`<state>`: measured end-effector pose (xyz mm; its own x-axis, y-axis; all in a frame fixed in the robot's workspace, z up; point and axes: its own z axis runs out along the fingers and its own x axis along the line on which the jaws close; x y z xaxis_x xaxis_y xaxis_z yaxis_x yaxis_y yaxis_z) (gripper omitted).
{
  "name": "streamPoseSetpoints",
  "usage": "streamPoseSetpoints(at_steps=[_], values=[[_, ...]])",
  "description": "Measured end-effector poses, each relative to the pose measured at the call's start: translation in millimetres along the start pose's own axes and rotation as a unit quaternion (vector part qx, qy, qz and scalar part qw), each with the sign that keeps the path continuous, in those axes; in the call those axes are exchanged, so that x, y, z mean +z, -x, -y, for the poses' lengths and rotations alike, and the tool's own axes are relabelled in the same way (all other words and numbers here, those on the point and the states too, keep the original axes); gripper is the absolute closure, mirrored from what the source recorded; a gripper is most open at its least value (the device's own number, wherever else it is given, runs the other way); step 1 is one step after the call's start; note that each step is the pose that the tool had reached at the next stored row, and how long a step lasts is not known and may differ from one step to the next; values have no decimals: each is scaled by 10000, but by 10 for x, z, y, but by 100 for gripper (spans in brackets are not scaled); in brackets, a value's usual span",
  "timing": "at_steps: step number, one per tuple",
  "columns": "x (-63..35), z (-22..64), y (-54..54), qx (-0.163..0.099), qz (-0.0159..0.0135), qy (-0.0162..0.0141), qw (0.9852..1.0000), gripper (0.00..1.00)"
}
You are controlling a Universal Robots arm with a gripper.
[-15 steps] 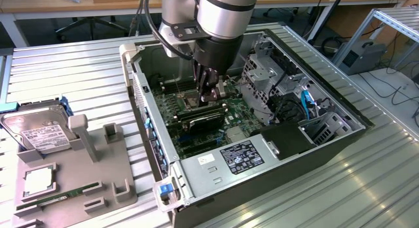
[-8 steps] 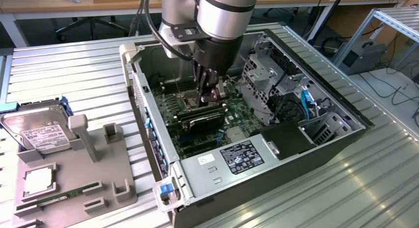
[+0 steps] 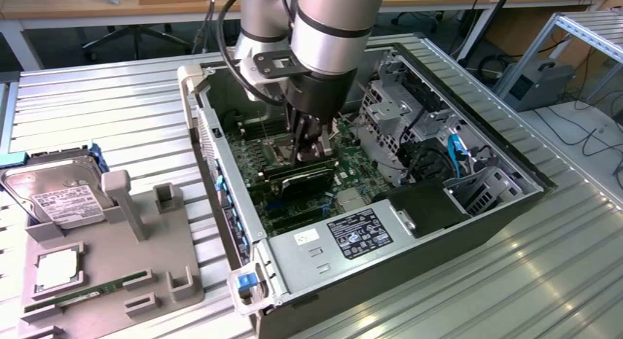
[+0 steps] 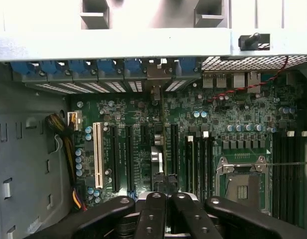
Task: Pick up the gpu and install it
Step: 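Press down on the gpu until it lock into place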
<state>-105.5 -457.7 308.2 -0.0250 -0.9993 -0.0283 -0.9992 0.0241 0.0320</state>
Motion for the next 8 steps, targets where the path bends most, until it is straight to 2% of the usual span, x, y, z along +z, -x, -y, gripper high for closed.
streamPoseSetpoints(at_steps=[5, 8], values=[[31, 20, 0, 0, 14, 0, 10000, 89], [96, 28, -2, 0, 13, 1, 10000, 89]])
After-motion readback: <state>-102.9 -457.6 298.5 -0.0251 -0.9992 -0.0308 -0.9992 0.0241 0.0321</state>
